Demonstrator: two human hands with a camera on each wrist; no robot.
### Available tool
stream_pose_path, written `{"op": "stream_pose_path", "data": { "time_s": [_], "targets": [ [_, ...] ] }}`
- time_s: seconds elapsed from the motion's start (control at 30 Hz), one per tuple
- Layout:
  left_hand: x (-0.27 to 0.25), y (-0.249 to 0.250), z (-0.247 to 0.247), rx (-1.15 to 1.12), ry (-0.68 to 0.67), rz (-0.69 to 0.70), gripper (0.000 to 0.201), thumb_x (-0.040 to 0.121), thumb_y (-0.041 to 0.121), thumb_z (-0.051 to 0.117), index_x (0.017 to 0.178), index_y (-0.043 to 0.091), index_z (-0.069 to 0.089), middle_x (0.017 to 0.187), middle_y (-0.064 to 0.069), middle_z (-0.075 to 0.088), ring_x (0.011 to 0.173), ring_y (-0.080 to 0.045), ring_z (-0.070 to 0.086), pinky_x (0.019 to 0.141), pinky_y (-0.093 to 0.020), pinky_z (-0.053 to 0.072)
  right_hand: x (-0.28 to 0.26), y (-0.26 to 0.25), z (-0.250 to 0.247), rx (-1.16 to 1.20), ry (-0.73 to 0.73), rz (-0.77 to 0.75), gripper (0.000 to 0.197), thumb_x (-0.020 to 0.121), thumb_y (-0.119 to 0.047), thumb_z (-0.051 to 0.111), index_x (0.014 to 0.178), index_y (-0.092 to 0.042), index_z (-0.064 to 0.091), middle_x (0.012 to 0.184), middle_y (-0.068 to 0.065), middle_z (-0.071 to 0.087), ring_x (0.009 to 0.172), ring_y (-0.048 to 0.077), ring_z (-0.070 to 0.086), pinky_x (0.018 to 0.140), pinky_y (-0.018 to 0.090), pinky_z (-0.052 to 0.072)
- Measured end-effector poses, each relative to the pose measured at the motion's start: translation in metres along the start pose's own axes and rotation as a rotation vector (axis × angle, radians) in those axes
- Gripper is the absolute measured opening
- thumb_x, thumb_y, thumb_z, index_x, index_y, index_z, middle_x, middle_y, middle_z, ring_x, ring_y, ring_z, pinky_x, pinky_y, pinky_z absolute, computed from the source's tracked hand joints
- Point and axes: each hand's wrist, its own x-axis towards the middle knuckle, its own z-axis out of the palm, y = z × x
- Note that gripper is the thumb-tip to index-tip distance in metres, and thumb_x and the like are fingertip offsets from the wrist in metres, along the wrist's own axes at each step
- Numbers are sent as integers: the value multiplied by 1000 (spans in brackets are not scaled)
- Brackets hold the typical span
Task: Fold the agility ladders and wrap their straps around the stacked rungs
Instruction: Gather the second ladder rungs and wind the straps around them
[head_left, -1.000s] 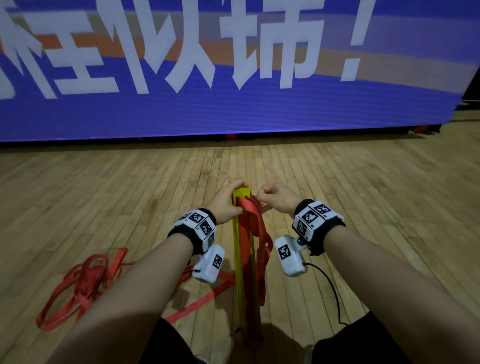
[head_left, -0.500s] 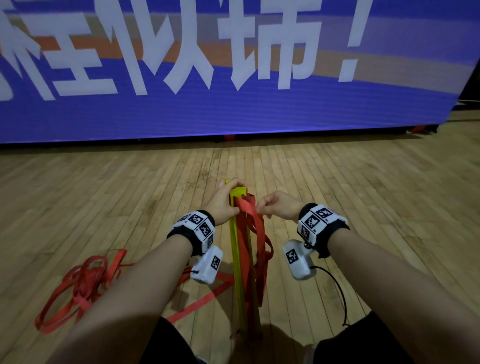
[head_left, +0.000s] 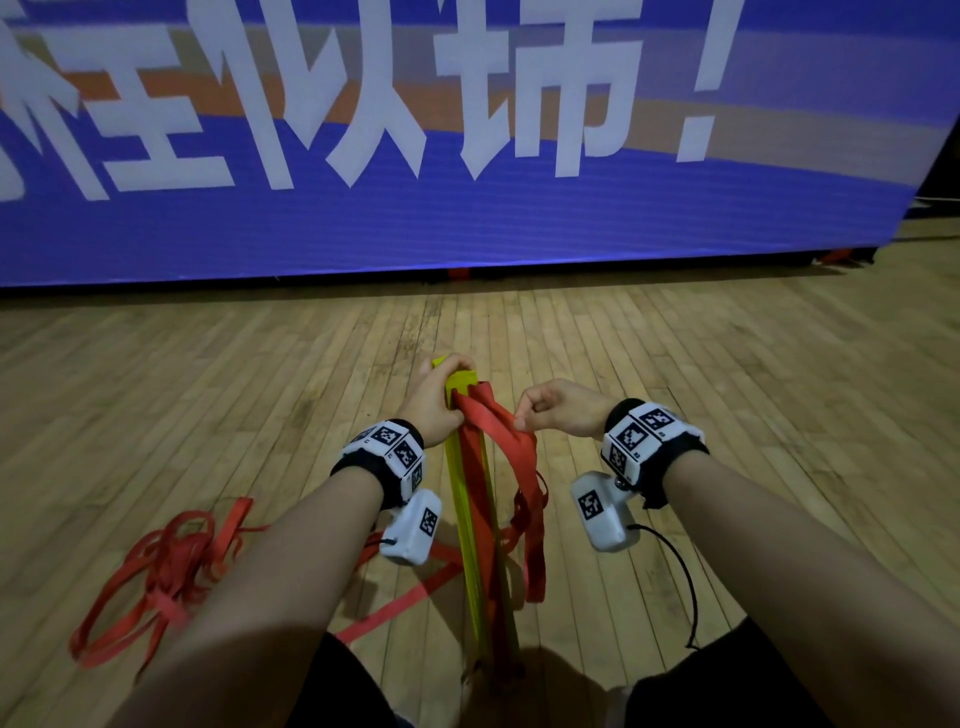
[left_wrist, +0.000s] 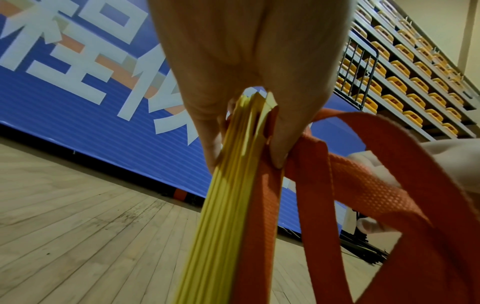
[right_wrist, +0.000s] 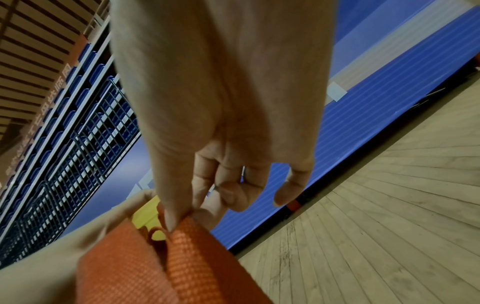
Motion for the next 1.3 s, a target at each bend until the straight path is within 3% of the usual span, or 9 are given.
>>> {"op": "stream_pose_path", "data": {
  "time_s": [0.1, 0.33, 0.57, 0.67, 0.77, 0.87, 1.1, 1.2, 1.3],
  "targets": [
    [0, 1, -1, -9, -3, -12, 50, 77, -11, 56, 106, 29, 46, 124, -9, 36, 109, -23, 41, 77, -28, 44, -2, 1, -2, -8, -17, 11, 15, 89, -7, 63, 77, -16, 63, 78, -5, 65, 79, 4, 61, 96, 27, 44],
    [-2, 4, -5, -4, 19, -57, 46, 81, -9, 55, 118, 18, 50, 124, -10, 36, 102, -19, 39, 81, -26, 40, -9, 1, -6, -58, -73, 61, 15, 88, -5, 62, 77, -15, 63, 80, -2, 65, 79, 4, 61, 92, 21, 45],
    [-2, 5, -5, 33, 23, -30, 46, 82, -9, 58, 122, 12, 50, 119, -9, 36, 102, -17, 37, 69, -7, 31, -9, 9, -6, -191, 34, 145, 13, 91, -14, 61, 78, -17, 60, 93, 1, 66, 100, 15, 59, 99, 30, 42],
    [-1, 3, -4, 55, 23, -33, 46, 81, -7, 60, 121, 13, 50, 125, -13, 37, 105, -21, 41, 69, -9, 31, -9, 7, -2, -3, 128, 108, 18, 93, -13, 52, 75, -15, 53, 95, 11, 69, 101, 21, 62, 98, 31, 41],
    [-2, 0, -5, 48, 20, -54, 48, 81, -7, 60, 122, 15, 49, 130, -15, 36, 114, -28, 44, 79, -18, 36, -11, 3, 2, 241, 151, 69, 15, 96, -7, 45, 81, -9, 49, 74, 13, 63, 70, 22, 62, 80, 35, 49],
    [-3, -2, -6, 42, 23, -61, 49, 81, -7, 60, 124, 15, 49, 128, -14, 36, 109, -26, 46, 81, -20, 37, -12, 5, 0, 42, 150, 125, 11, 94, -16, 56, 85, -14, 49, 67, 3, 54, 59, 13, 49, 60, 23, 42],
    [-1, -3, -4, 59, 13, -17, 49, 80, -6, 62, 124, 14, 49, 127, -14, 37, 104, -16, 38, 71, -7, 31, -3, 9, 9, -113, 395, 42, 14, 92, -10, 57, 105, -14, 60, 96, -2, 59, 87, 10, 55, 67, 14, 42],
    [0, -3, -1, 35, 12, -18, 51, 77, -4, 65, 121, 17, 50, 126, -13, 38, 116, -27, 42, 86, -23, 39, 2, 5, 12, -75, 376, -53, 12, 91, -9, 58, 94, -17, 67, 89, -2, 64, 88, 13, 60, 81, 27, 52],
    [1, -3, 3, 33, 19, -2, 52, 74, 0, 68, 119, 20, 51, 122, -12, 40, 118, -31, 42, 99, -42, 40, 7, 1, 20, -65, 256, -85, 22, 93, -10, 56, 113, -13, 66, 103, 0, 67, 100, 14, 62, 93, 28, 48]
  ]
}}
